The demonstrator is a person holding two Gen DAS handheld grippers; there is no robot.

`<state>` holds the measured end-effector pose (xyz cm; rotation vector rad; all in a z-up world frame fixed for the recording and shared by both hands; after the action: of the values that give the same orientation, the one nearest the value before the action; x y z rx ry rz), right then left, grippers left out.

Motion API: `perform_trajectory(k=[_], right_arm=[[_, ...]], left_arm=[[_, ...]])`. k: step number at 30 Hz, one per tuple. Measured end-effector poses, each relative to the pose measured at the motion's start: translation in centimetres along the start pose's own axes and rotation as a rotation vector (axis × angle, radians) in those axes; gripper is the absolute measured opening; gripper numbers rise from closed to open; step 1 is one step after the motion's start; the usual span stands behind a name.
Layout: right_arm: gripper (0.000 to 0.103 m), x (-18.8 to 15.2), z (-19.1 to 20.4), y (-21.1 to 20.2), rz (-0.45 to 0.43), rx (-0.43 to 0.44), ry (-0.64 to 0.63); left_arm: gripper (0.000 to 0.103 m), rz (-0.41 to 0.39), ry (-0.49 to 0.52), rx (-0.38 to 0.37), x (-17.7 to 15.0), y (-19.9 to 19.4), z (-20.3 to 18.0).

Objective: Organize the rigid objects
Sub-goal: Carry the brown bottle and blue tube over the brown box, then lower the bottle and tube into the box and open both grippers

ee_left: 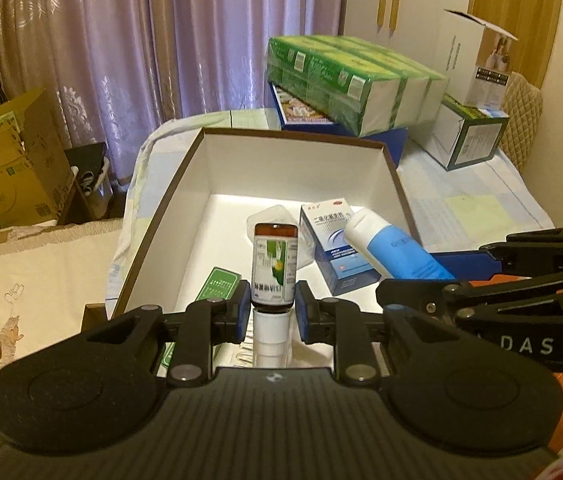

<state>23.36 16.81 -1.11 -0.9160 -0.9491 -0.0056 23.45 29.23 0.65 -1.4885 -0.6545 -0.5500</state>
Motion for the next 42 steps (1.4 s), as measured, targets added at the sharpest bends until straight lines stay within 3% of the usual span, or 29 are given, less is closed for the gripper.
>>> perform_trajectory(k=[15,33,37,42], right_arm=[[0.038,0.8,-0.8,4.1,0.062,-0.053,0.024],[0.038,1.5,-1.6,6.0,0.089,-0.085,0.055],[0.038,1.5,-1.6,6.1,0.089,-0.090,0.059],[0.038,1.6,-1.7,6.1,0.090,-0.092,0.058]], left_arm=[[0.019,0.060,0.006,-0.042,0.7,3.9,2.0],[0.019,0.090,0.027,-0.081,1.6,6.8,2.2],[0.030,0.071,0.026,-0.090,2.0,6.8,2.2],[0.031,0.071,0.020,-0.079,2.1,6.8,2.5]])
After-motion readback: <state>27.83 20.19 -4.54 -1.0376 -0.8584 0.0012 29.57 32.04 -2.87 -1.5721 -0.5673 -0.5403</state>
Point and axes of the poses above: each gripper's, at about its wrist camera, not at the fingertips, and y roughly the way its jaws point, z to its left, x to its top, the point moved 2 cm from there along y, roughly the way its jaws point, and after that the axes turned 1 degree about -x, right-handed, at the moved point
